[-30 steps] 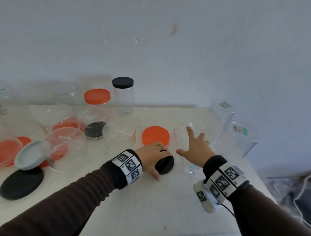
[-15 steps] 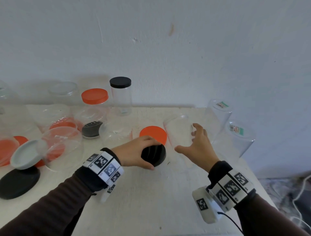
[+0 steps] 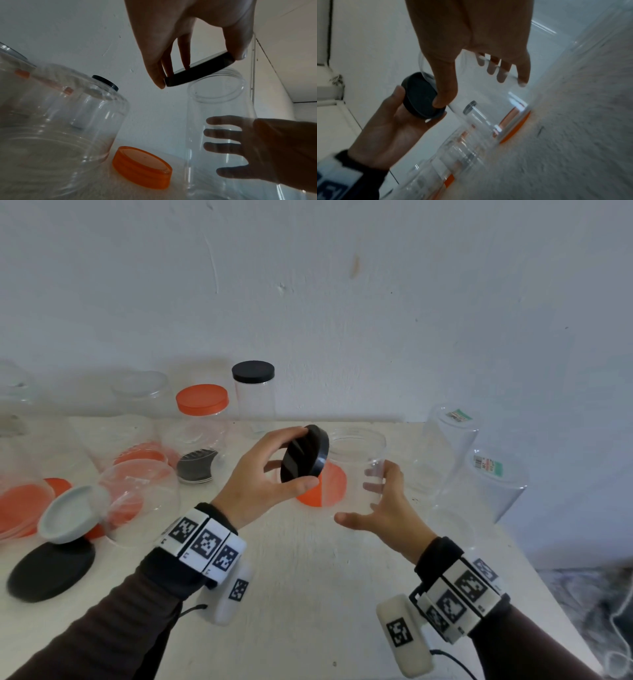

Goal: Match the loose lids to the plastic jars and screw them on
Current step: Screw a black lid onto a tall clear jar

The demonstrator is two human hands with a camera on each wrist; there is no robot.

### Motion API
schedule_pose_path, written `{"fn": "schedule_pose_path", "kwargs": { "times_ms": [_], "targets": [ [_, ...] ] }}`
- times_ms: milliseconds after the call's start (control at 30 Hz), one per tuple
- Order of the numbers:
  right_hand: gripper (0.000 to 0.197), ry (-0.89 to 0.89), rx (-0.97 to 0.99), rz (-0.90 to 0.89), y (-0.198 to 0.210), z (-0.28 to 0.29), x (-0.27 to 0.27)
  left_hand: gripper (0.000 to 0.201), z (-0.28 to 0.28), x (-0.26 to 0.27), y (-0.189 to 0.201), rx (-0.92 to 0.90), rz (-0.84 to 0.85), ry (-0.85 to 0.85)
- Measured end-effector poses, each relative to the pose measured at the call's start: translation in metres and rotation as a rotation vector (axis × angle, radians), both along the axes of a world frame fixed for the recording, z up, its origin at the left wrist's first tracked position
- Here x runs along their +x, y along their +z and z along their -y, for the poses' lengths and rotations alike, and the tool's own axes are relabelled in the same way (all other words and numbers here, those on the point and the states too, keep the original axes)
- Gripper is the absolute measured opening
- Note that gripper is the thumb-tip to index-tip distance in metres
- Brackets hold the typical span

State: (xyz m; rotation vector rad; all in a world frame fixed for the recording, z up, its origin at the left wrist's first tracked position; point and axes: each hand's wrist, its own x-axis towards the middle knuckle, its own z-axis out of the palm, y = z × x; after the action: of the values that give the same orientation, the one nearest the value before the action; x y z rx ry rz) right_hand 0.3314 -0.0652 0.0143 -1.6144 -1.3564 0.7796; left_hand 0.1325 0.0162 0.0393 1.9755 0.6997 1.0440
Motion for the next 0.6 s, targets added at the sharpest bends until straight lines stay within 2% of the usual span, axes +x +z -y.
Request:
{"fn": "schedule_pose_path", "kwargs": {
  "times_ms": [100, 233, 467, 600],
  "targets": [
    [0.092, 0.066, -0.037, -0.006, -0.008, 0.003, -0.003, 0.062, 0.003, 0.003, 0.002, -0.003, 0.013, -0.004],
    [0.085, 0.14, -0.052, -0.008, -0.013, 0.009, -0.006, 0.06, 0.006, 0.006, 0.005, 0.045, -0.017, -0.022],
    [0.08, 0.172, -0.088, -0.072, -0.013, 0.014, -0.005, 0.056, 0.011, 0.015, 0.008, 0.217, -0.185, -0.085],
    [0.08, 0.157, -0.075, -0.098, -0.013, 0.016, -0.005, 0.057, 0.012, 0.02, 0.008, 0.254, -0.222, -0.103]
  ]
}}
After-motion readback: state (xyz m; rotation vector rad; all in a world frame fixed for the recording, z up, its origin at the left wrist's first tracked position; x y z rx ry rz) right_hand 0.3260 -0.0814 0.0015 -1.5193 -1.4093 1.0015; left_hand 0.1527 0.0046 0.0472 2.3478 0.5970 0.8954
